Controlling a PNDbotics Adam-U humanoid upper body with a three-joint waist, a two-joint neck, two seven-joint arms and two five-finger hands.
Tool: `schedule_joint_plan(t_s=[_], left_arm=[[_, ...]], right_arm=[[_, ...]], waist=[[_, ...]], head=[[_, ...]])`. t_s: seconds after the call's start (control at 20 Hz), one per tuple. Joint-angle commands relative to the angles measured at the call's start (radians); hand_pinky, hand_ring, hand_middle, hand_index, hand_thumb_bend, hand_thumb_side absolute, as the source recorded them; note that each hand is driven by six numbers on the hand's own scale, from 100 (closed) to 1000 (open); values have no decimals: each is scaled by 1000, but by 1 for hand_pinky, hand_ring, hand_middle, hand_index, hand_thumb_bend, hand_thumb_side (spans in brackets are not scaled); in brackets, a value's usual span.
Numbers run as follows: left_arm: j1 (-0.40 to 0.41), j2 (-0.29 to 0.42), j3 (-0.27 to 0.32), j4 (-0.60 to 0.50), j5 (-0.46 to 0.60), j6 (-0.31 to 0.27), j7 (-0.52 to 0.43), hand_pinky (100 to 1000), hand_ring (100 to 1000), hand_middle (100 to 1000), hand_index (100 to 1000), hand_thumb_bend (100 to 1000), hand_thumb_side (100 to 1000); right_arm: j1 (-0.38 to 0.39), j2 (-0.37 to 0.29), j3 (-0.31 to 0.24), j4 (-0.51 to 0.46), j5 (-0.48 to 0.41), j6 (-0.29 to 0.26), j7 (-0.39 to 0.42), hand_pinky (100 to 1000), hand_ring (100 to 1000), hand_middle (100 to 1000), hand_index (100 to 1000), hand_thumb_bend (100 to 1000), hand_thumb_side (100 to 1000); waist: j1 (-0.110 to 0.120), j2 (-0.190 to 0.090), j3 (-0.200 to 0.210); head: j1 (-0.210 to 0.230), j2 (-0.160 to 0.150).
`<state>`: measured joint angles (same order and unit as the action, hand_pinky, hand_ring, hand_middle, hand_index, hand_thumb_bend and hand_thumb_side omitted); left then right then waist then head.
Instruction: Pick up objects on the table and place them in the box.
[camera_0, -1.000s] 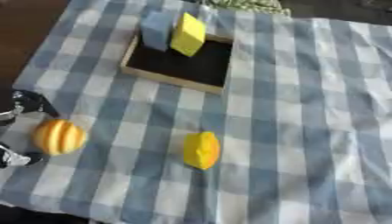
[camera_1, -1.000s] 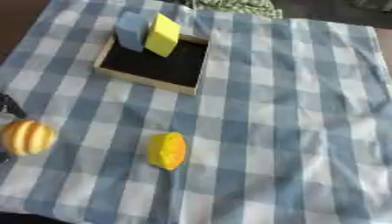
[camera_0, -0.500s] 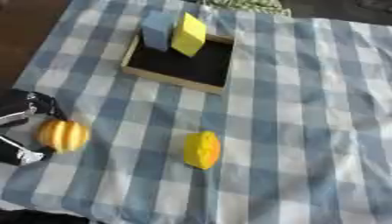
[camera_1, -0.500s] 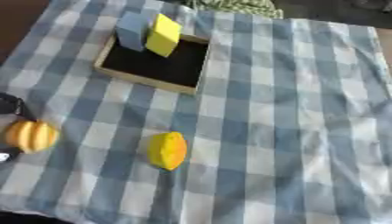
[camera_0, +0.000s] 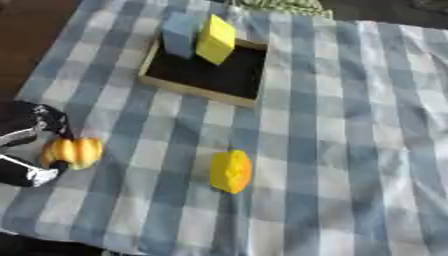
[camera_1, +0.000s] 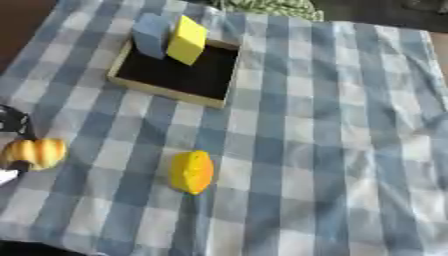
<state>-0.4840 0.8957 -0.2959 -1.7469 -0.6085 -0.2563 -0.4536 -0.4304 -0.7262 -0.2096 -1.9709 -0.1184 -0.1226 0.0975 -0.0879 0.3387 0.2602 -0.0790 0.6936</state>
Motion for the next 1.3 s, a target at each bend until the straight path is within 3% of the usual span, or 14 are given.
schedule_joint_plan(t_s=[0.05,0.45,0.75,1.0,1.3], left_arm=[[-9,53,42,-90,21,12,6,761,658,582,613,184,217],[-47,70,72,-224,57,38,8,754,655,586,628,365,177],[-136,30,44,-208,99,39,-21,757,653,589,634,341,158],[-297,-75,-9,-132,130,22,-60,759,652,586,634,306,137],[-498,-241,-80,56,61,-66,-71,752,663,593,636,430,141]], right_arm=[[-8,-20,-15,-9,-8,0,2,971,882,513,703,100,470],[-5,-17,-16,-9,-8,2,6,973,881,511,703,100,470],[-2,-13,-18,-8,-11,4,7,974,882,512,703,100,470],[-5,-10,-15,-8,-13,6,9,974,882,513,703,100,470],[-19,-7,-8,-11,-21,6,13,974,883,513,704,100,470]], waist=[[17,-29,1],[19,-29,2],[22,-32,-2],[24,-39,-4],[23,-41,-10]], head=[[-6,-8],[-13,-5],[-17,-5],[-23,-4],[-26,-5]])
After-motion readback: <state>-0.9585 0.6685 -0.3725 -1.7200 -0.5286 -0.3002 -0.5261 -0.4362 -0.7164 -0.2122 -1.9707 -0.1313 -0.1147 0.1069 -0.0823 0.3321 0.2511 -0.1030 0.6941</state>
